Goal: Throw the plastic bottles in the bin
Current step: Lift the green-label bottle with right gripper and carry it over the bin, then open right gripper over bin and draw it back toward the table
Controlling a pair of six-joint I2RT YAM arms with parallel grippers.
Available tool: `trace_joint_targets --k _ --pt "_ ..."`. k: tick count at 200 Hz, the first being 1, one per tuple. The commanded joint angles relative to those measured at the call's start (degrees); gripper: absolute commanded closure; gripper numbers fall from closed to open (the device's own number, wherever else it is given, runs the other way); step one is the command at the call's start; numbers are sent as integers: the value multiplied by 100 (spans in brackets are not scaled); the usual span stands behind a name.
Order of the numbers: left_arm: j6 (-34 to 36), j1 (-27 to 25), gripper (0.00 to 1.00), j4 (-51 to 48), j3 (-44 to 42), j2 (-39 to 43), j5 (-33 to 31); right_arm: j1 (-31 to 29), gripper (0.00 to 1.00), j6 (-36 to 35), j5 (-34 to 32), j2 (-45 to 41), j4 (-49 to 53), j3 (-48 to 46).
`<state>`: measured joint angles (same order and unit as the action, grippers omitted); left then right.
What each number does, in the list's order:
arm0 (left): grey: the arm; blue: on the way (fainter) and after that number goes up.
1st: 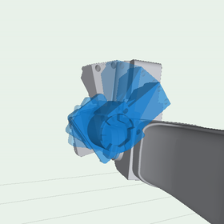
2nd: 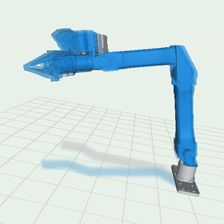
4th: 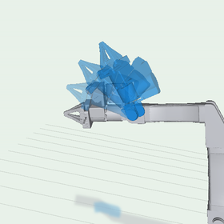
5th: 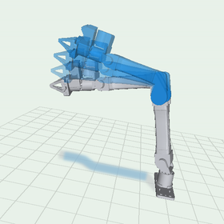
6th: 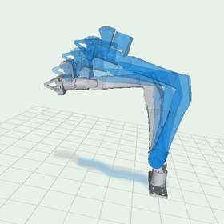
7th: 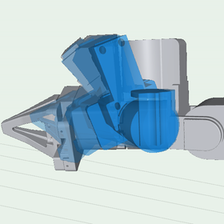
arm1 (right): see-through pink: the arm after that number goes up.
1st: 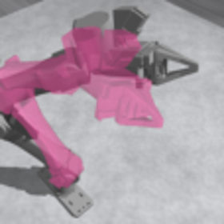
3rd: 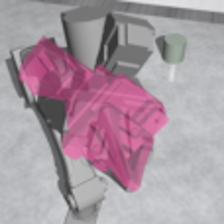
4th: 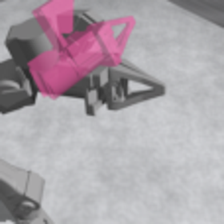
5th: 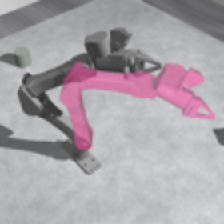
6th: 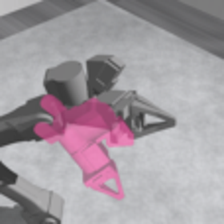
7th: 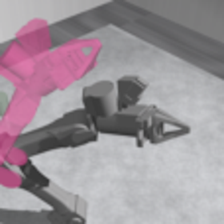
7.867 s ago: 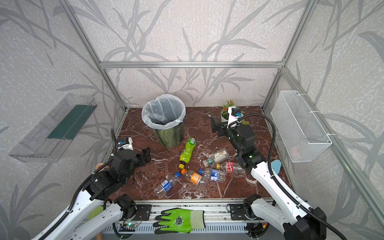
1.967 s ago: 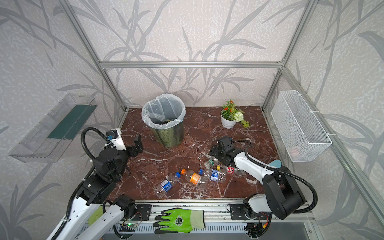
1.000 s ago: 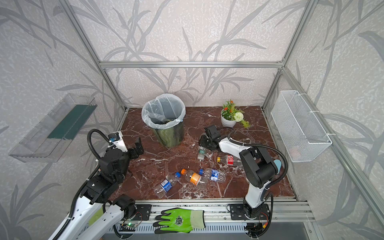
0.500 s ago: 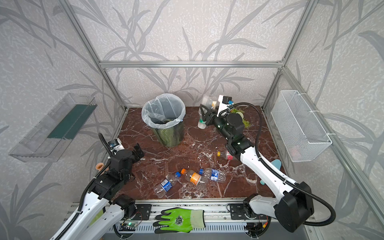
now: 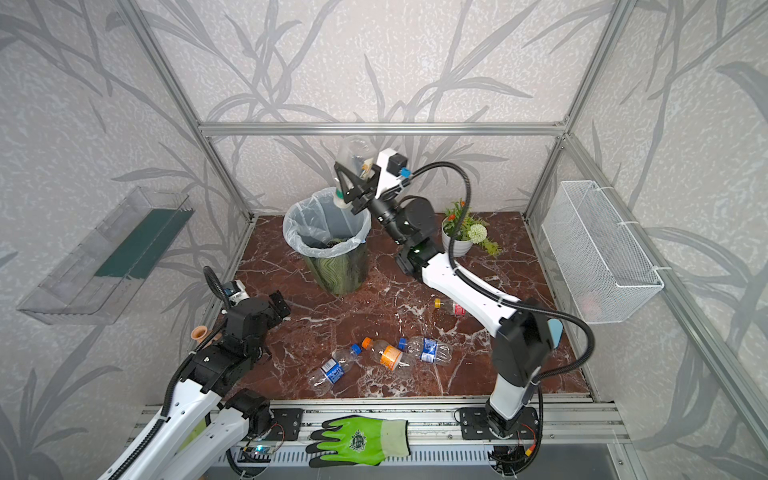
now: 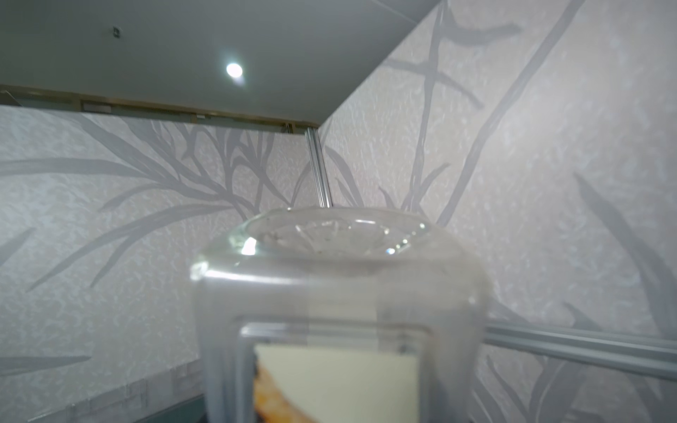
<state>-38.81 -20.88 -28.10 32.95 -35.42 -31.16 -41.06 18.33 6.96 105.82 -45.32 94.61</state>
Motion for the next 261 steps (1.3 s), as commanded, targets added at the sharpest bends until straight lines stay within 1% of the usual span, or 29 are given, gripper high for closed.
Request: trace_joint_targets --k 1,14,24,35,46,67,77,107,129,145,156,169,191,217,245,261 --pt "-71 41 1 -169 187 22 17 5 38 -91 64 842 1484 734" --pt "49 57 1 -221 263 43 23 14 26 -312 6 886 2008 1191" --pt "128 49 1 -239 314 65 15 19 17 -568 -47 699 2224 1382" --pt "199 52 1 -229 334 92 13 15 12 -883 -166 359 2299 1401" --pt "220 50 1 -184 351 109 41 19 7 -1097 -339 -101 2202 1155" --pt "245 50 1 -80 350 140 138 12 6 -1352 -469 -1026 2056 399" --pt "289 50 1 -11 357 143 214 18 4 -1447 -640 -1443 2002 -40" --pt "654 57 1 158 446 91 570 204 3 -1372 -1033 -2472 1895 -1483" --pt "860 52 1 241 531 14 855 441 3 -1070 -1319 -3204 1909 -2592" --pt "860 43 1 254 578 -39 1084 664 3 -810 -1483 -3769 1994 -3445" --pt "817 42 1 318 555 -66 1244 823 3 -645 -1742 -4162 2236 -4003" --pt "749 25 1 444 469 -78 1491 1052 2 -232 -2019 -4646 2664 -4646" --pt "712 -64 1 555 364 -124 1719 1526 2 654 -2087 -5448 3523 -5625" --pt "902 -490 1 529 430 -295 1545 1906 2 1454 -2278 -6341 4320 -6587" --pt "1342 -1321 1 601 603 -690 1052 2184 2 2114 -2322 -7095 4547 -7345" --pt "1548 -1615 1 684 732 -1051 1120 2359 3 2400 -2256 -7246 4645 -7536"
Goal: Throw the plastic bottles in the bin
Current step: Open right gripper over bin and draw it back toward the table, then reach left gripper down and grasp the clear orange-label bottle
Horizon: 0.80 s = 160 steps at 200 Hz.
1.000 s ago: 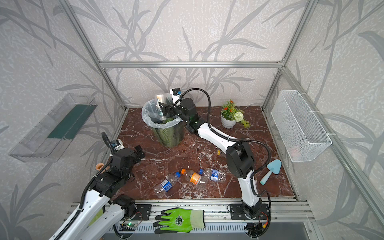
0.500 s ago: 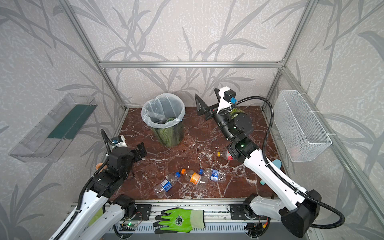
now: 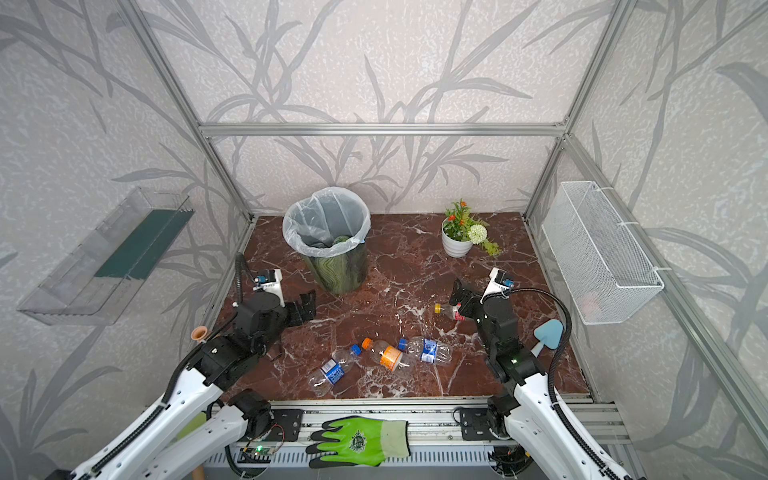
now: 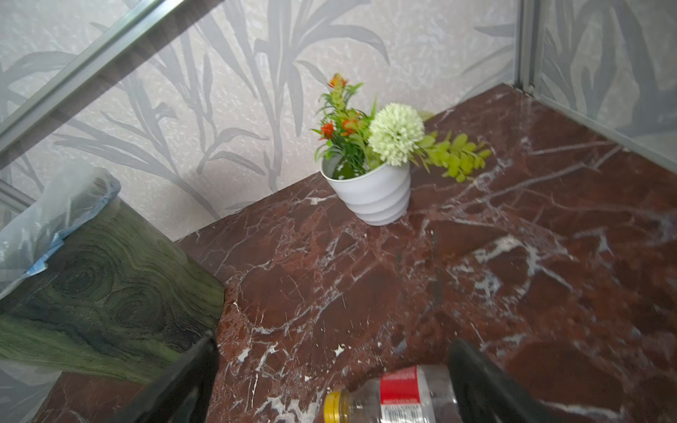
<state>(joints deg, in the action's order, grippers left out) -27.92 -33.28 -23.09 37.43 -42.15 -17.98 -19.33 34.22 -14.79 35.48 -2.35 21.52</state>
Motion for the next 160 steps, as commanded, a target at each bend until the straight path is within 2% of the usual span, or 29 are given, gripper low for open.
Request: trace_joint_targets --k 1,43,83,160 --pt "474 -396 1 187 292 -402 -185 198 3 826 -79 -215 349 -236" --pt "1344 -1313 1 393 650 -1350 -74 443 3 1143 140 -102 393 -330" --pt "2397 -2162 1 116 1176 -2277 -197 499 3 1302 202 2 323 -385" --pt "4002 -3222 3 -318 1676 -3607 184 571 3 1494 169 -37 499 -436"
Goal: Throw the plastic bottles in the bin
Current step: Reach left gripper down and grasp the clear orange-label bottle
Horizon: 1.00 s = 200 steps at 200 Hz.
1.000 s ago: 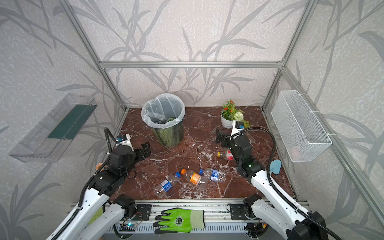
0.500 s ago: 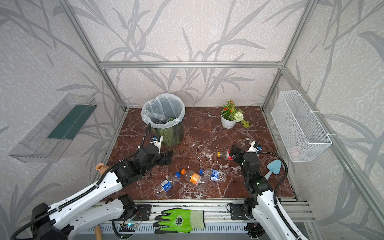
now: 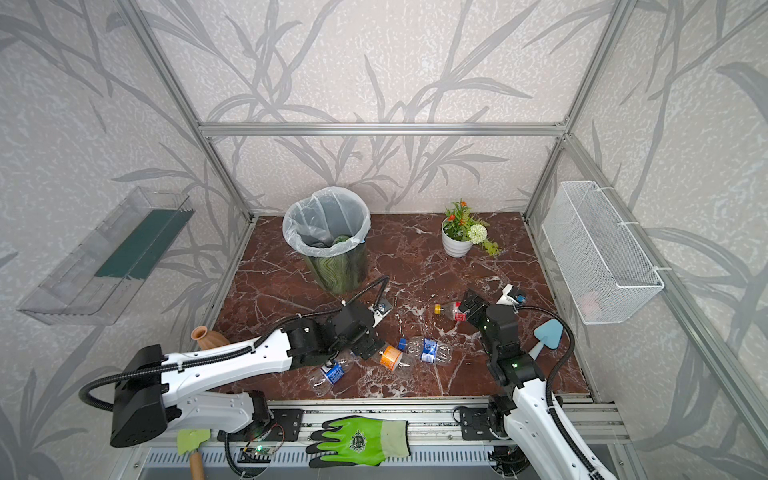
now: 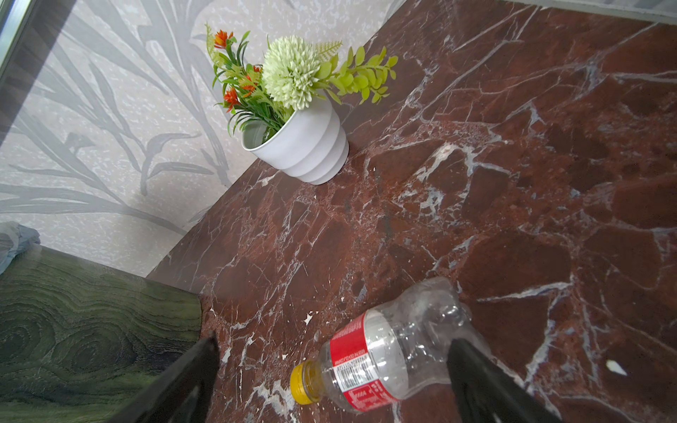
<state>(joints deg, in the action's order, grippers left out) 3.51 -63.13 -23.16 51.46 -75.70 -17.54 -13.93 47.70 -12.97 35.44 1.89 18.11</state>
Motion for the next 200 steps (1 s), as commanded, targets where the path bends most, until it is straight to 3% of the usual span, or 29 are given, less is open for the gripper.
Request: trace_joint_targets --k 1,80,141,200 --pt "878 -249 3 -316 279 -261 143 31 3 149 -12 -31 75 -96" --pt "1833 -914 10 -740 634 -1172 494 67 3 268 -30 -72 145 -140" --pt "2130 -938 26 -629 803 -1843 733 84 3 311 -37 -132 192 -184" --pt "2274 -937 27 -456 843 -2336 779 106 3 380 -60 -226 253 -237"
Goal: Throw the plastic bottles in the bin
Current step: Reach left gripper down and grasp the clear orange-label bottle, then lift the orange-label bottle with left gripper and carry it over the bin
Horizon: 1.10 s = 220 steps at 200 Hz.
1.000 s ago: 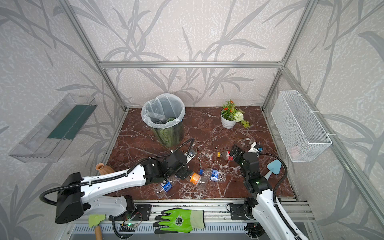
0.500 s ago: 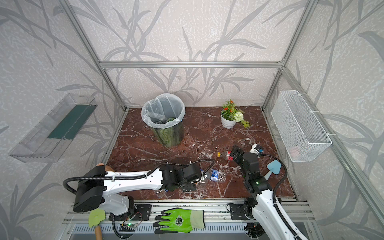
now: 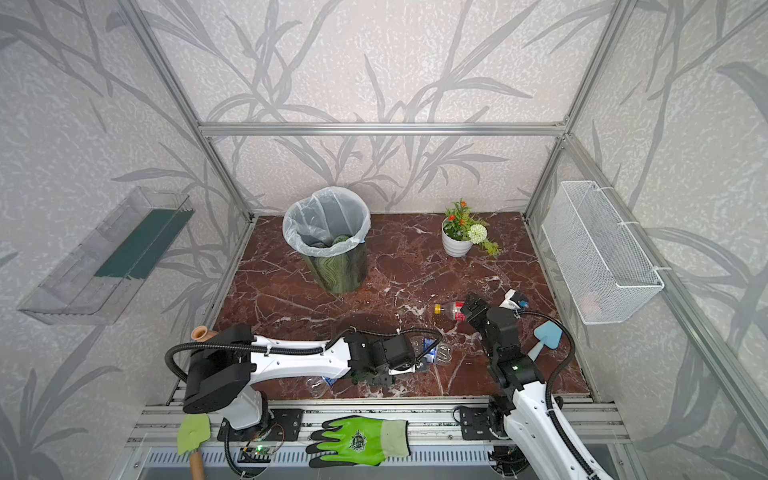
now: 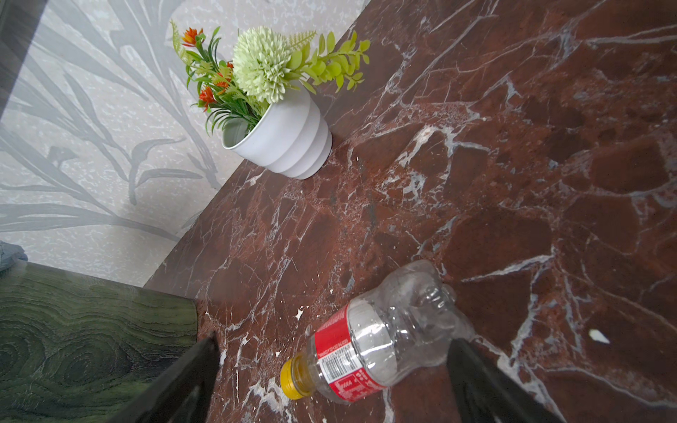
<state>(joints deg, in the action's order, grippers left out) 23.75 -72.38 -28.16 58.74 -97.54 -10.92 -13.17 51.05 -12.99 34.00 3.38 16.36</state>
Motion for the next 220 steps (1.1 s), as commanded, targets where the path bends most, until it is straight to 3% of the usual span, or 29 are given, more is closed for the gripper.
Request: trace_joint_targets --k 1,50,104,131,177,220 --pt "252 -17 27 46 118 -161 112 31 3 46 -56 -84 103 -62" --pt "321 30 30 192 199 -379 144 51 3 80 -69 -123 145 -97" --pt "385 66 54 250 291 -453 164 69 3 115 -75 -174 156 -124" --pt "308 66 58 283 289 -296 169 73 3 142 -80 -199 163 -141" --pt "-10 83 59 348 235 353 38 78 3 127 -63 -209 154 -138" --pt "-457 340 59 587 164 1728 -249 77 5 -81 99 -77 -46 -59"
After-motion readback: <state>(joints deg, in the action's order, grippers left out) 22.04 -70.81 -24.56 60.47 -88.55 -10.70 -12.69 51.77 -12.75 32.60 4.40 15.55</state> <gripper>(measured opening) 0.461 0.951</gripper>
